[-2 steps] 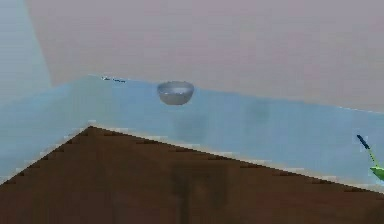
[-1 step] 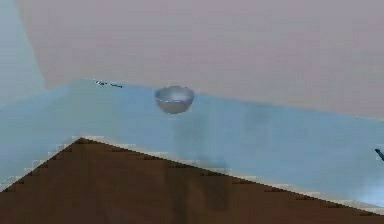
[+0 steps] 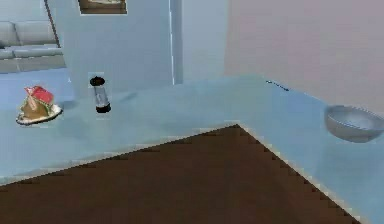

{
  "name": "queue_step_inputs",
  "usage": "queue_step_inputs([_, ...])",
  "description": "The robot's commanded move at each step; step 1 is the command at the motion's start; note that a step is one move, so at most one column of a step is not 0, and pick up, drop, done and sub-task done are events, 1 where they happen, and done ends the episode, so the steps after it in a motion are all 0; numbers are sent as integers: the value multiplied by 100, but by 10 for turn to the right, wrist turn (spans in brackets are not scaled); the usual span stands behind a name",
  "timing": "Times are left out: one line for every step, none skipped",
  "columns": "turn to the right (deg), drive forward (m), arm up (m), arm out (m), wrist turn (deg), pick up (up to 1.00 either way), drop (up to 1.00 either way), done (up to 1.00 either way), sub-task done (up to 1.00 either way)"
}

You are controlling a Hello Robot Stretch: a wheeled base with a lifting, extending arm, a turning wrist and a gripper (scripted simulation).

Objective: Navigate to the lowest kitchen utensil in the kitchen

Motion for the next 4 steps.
queue_step_inputs([-450, 0, 0, 0, 0, 0, 0, 0, 0])
queue_step_inputs([-450, 0, 0, 0, 0, 0, 0, 0, 0])
queue_step_inputs([-210, 0, 0, 0, 0, 0, 0, 0, 0])
queue_step_inputs([0, 100, 0, 0, 0, 0, 0, 0, 0])
